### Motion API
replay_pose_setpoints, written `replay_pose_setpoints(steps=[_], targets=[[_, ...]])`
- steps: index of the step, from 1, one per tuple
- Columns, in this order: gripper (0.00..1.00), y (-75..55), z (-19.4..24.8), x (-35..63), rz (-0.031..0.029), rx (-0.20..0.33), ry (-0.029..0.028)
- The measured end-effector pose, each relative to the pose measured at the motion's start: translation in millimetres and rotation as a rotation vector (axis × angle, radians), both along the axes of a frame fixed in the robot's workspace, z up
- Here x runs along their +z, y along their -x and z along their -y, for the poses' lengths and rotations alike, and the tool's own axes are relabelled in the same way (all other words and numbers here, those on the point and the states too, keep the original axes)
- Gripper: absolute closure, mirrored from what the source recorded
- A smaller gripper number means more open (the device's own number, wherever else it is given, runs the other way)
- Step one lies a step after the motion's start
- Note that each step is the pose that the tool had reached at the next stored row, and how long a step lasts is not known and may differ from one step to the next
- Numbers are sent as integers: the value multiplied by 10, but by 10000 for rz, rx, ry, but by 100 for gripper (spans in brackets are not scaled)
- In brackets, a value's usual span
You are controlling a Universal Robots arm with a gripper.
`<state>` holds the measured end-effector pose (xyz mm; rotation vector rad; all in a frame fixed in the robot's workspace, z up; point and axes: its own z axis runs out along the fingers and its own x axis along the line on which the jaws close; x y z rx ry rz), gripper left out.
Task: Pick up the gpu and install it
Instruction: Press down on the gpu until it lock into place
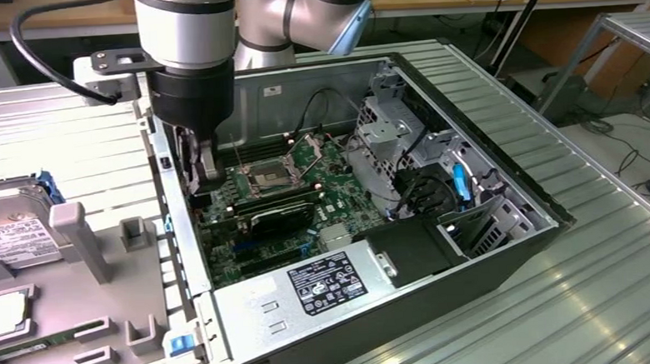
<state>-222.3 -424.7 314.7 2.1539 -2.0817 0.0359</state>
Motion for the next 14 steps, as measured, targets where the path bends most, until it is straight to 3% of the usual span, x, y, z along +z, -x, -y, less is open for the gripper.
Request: replay_pose_setpoints(steps=[3,14], targets=[[89,0,0,-22,0,0,41],[89,12,0,-32,4,-2,40]])
